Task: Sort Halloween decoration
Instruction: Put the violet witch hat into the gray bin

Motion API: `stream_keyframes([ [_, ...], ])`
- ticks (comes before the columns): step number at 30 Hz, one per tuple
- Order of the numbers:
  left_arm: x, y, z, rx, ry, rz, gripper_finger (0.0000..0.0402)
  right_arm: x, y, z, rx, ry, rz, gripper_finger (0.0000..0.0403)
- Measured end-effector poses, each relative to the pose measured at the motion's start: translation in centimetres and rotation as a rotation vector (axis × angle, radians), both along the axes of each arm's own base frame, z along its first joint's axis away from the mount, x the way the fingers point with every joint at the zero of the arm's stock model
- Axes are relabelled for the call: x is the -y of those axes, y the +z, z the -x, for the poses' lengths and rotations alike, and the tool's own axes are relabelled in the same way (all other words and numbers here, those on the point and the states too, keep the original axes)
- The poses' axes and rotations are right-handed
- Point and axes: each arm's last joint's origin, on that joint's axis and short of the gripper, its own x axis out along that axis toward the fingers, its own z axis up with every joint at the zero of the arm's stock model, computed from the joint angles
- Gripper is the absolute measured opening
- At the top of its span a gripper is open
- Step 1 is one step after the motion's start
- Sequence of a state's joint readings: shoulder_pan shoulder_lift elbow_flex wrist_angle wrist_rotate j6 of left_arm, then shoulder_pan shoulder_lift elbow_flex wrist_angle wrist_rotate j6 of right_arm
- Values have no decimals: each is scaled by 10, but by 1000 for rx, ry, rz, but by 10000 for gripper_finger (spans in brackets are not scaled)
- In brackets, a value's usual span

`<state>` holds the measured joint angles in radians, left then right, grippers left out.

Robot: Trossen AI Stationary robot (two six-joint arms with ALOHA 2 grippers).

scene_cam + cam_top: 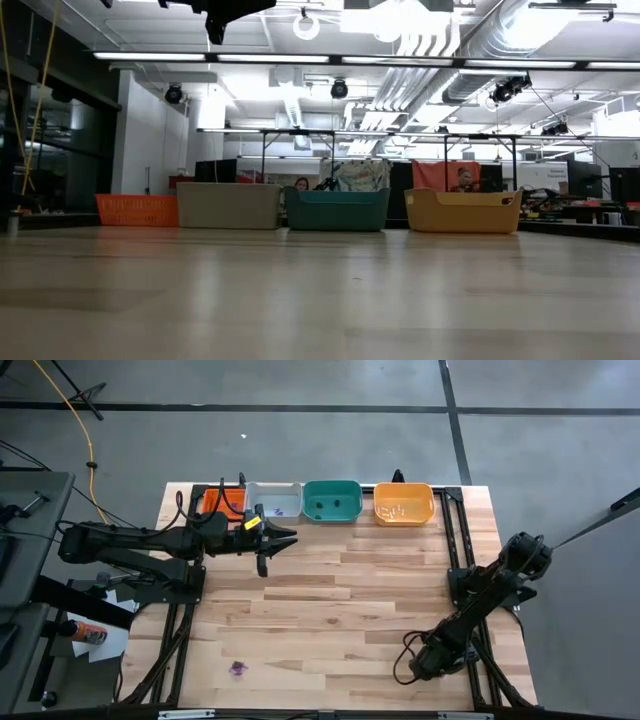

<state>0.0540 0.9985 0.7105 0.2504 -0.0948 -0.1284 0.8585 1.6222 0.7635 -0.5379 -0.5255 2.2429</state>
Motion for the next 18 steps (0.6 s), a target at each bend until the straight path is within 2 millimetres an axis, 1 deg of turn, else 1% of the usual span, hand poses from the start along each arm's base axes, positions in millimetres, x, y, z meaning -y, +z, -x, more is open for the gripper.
stream_keyframes([
  [3,0,0,0,0,0,1,83,0,0,0,-2,0,3,78],
  [7,0,0,0,0,0,0,83,0,0,0,8,-1,10,55],
  [12,0,0,0,0,0,0,83,1,-1,0,12,-3,13,52],
  [18,0,0,0,-1,-1,0,83,3,-8,2,27,-4,-21,58],
])
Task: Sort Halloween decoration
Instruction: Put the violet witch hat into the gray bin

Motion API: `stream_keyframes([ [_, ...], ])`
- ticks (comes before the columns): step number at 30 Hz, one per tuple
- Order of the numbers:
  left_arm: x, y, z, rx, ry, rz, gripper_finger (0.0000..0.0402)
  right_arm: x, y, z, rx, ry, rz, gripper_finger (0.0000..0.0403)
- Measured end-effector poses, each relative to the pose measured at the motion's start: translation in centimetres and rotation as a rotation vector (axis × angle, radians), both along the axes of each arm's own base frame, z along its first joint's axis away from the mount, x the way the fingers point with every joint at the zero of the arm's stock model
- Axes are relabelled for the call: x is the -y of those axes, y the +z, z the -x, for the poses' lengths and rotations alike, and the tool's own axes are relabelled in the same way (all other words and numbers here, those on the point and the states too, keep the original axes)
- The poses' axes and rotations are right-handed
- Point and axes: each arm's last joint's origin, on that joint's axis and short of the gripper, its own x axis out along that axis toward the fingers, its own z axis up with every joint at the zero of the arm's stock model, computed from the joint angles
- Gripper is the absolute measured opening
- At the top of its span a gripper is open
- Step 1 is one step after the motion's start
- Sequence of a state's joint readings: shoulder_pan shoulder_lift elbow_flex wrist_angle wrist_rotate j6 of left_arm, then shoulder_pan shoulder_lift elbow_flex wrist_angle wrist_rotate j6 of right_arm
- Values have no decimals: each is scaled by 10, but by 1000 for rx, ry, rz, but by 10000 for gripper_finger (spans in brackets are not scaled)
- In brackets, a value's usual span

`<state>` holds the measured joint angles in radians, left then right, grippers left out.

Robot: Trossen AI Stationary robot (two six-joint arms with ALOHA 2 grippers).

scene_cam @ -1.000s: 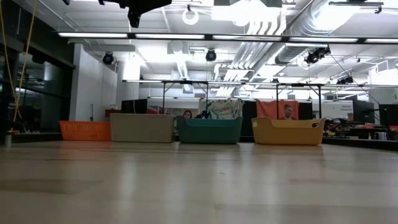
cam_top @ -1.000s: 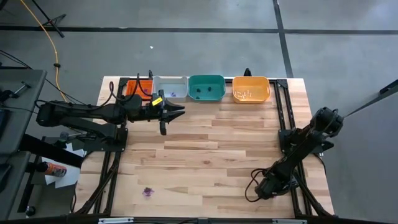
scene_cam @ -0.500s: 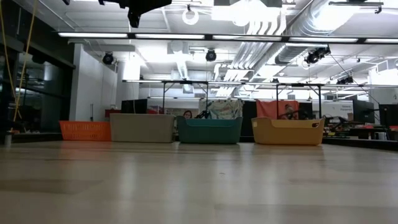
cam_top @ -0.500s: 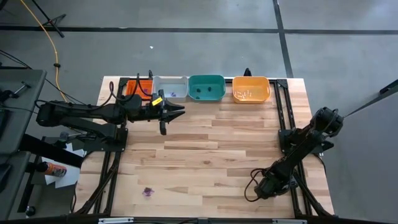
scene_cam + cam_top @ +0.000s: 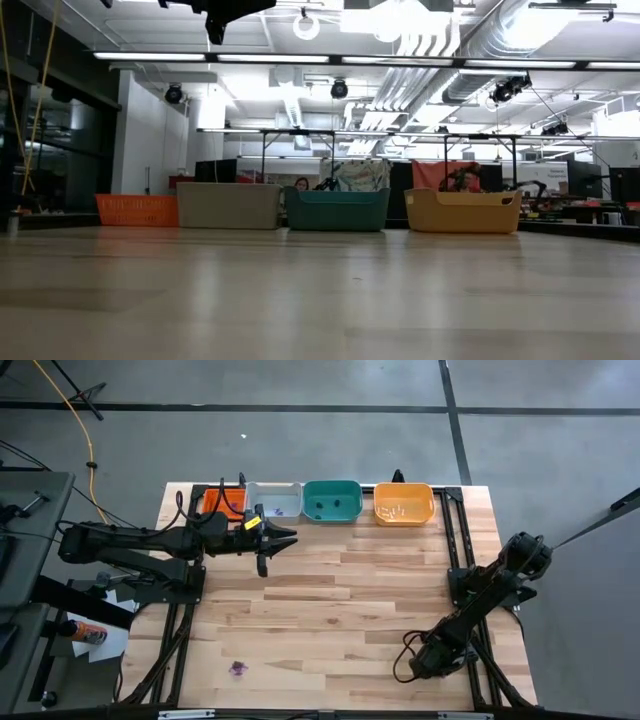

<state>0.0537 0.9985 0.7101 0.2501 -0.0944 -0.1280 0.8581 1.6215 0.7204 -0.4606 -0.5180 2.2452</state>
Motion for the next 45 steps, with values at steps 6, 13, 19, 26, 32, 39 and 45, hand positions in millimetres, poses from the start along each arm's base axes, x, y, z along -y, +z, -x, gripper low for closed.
stream_keyframes([
  [6,0,0,0,0,0,0,83,1,-1,1,-12,6,-3,59],
  [13,-1,0,0,-3,5,-17,83,0,0,1,23,69,-30,26],
  [19,-6,0,0,-5,23,-34,83,-5,9,-4,97,145,-59,8],
  [26,-11,0,1,-5,46,-34,83,6,60,-9,396,189,27,2],
  [32,-16,0,2,-2,68,-29,83,47,111,-19,885,268,231,2],
  [39,-17,1,2,29,75,102,83,114,138,-49,1164,490,562,1],
  [45,-14,11,1,152,-2,247,83,179,161,-97,1439,641,932,1],
])
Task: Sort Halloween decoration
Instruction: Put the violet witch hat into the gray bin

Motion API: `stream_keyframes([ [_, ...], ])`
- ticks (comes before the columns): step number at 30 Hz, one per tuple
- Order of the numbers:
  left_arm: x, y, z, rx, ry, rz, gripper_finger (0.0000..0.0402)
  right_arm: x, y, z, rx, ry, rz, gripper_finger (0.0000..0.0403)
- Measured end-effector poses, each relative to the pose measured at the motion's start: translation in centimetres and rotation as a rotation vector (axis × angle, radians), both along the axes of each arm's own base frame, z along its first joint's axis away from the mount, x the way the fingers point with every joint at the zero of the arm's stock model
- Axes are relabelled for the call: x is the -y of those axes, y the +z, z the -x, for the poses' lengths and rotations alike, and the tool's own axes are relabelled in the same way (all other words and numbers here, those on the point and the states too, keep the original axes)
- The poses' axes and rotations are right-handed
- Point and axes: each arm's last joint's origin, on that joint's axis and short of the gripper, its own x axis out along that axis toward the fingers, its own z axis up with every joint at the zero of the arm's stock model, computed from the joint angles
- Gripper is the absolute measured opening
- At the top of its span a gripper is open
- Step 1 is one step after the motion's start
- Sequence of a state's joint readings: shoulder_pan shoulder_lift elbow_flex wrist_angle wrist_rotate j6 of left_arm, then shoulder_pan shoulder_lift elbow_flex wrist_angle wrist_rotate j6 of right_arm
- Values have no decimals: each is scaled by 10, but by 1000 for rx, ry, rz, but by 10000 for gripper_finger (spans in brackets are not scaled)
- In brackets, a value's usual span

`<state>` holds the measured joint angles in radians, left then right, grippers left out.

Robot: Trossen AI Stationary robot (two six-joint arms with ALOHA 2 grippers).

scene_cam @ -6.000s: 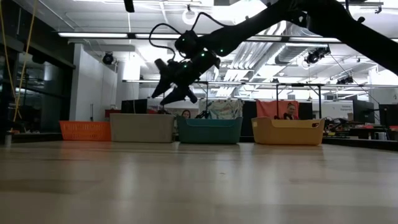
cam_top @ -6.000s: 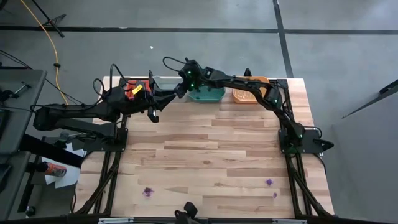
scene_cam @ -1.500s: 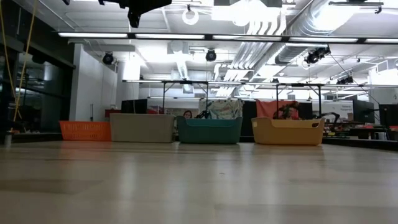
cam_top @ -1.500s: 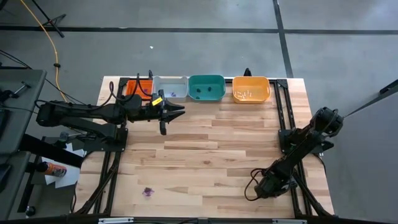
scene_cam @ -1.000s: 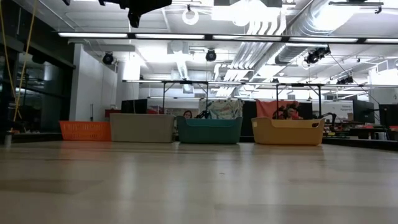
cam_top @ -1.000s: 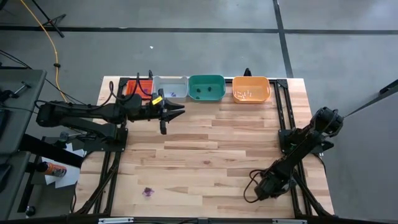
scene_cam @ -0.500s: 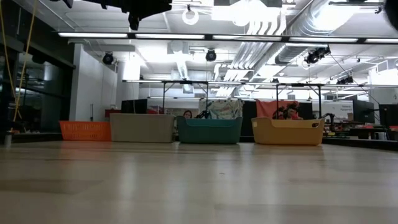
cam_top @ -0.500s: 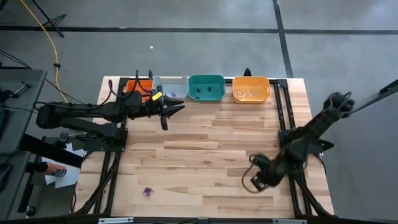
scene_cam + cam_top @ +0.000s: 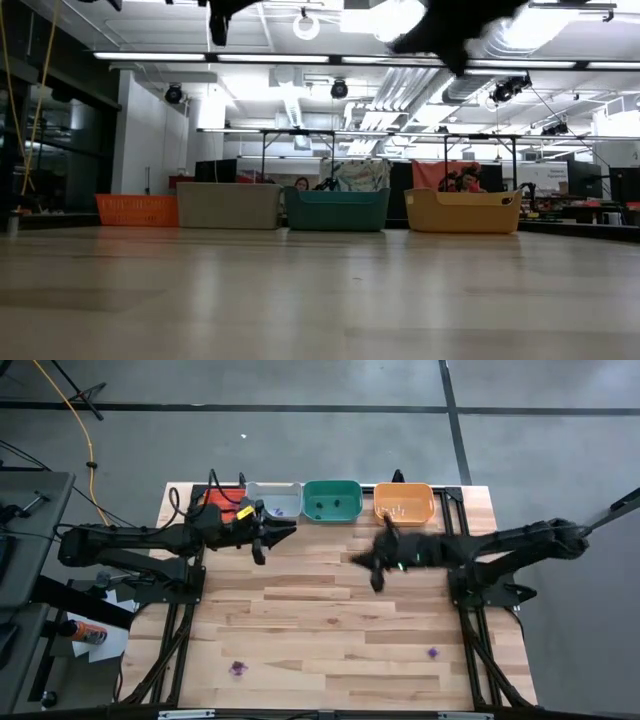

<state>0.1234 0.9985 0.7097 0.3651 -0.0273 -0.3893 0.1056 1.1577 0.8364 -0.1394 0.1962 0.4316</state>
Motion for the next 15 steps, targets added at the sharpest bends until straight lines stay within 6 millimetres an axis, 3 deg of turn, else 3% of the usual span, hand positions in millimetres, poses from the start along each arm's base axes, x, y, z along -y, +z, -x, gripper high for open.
stream_keyframes([
  [4,0,6,1,61,-11,7,83,36,18,-20,264,51,75,1],
  [8,1,8,1,85,-11,6,83,60,21,-26,353,76,110,1],
  [15,1,8,1,75,-5,-34,83,70,16,-36,391,72,137,0],
])
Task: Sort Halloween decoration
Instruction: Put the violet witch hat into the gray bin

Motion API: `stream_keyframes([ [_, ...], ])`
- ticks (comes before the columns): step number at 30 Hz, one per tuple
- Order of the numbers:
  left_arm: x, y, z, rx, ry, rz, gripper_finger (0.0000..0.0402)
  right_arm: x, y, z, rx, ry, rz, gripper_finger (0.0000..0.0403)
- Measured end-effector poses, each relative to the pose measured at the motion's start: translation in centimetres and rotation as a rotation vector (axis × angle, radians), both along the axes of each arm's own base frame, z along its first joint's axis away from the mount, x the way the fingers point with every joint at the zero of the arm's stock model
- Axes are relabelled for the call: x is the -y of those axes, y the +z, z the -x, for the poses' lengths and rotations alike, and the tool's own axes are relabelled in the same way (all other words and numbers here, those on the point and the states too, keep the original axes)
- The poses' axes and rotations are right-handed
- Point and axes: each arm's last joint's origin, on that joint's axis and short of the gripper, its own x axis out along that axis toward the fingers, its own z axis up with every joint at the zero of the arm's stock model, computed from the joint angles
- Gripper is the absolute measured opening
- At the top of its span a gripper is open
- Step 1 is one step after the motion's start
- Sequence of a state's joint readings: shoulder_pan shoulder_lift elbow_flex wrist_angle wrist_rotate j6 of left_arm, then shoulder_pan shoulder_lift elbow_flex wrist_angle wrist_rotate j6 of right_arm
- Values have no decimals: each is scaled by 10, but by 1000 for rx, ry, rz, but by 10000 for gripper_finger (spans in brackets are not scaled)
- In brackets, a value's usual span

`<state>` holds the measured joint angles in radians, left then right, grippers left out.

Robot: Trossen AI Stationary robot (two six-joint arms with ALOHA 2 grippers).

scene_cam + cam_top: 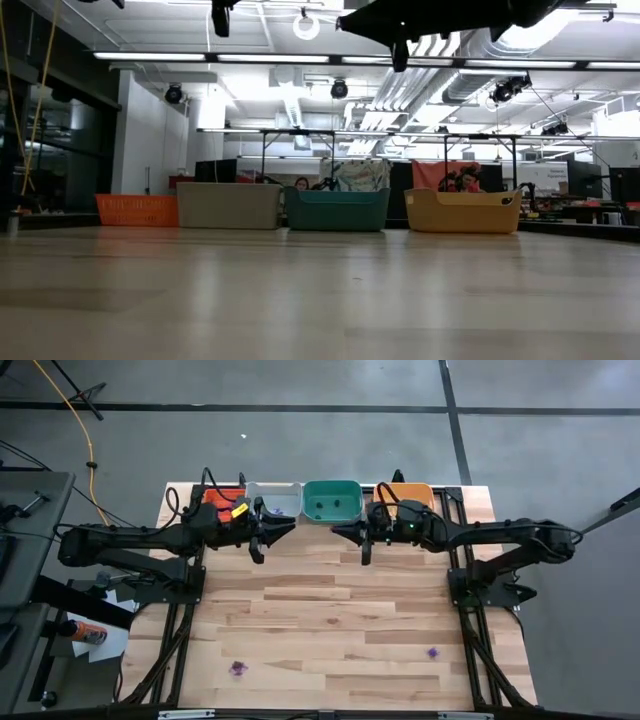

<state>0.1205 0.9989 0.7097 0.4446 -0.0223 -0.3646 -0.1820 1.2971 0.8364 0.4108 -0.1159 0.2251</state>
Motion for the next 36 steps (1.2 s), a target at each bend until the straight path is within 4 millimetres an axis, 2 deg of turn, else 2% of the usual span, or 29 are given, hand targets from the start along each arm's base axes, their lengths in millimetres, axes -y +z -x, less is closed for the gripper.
stream_keyframes([
  [11,0,2,0,25,16,-10,83,0,-8,-7,-22,6,-6,0],
  [17,0,3,1,25,16,-10,83,2,-7,-7,-14,-58,24,0],
  [20,0,4,1,41,16,-4,83,7,-13,-14,-33,-136,-35,0],
  [23,0,13,3,137,13,-5,83,20,-18,-36,-58,-152,-88,0],
  [29,1,28,9,303,21,-50,83,61,-26,-108,-112,-238,-154,2],
  [32,1,30,10,328,22,-52,83,87,-36,-139,-154,-296,-240,8],
  [36,1,30,10,326,20,-48,83,117,-56,-168,-248,-408,-383,18],
])
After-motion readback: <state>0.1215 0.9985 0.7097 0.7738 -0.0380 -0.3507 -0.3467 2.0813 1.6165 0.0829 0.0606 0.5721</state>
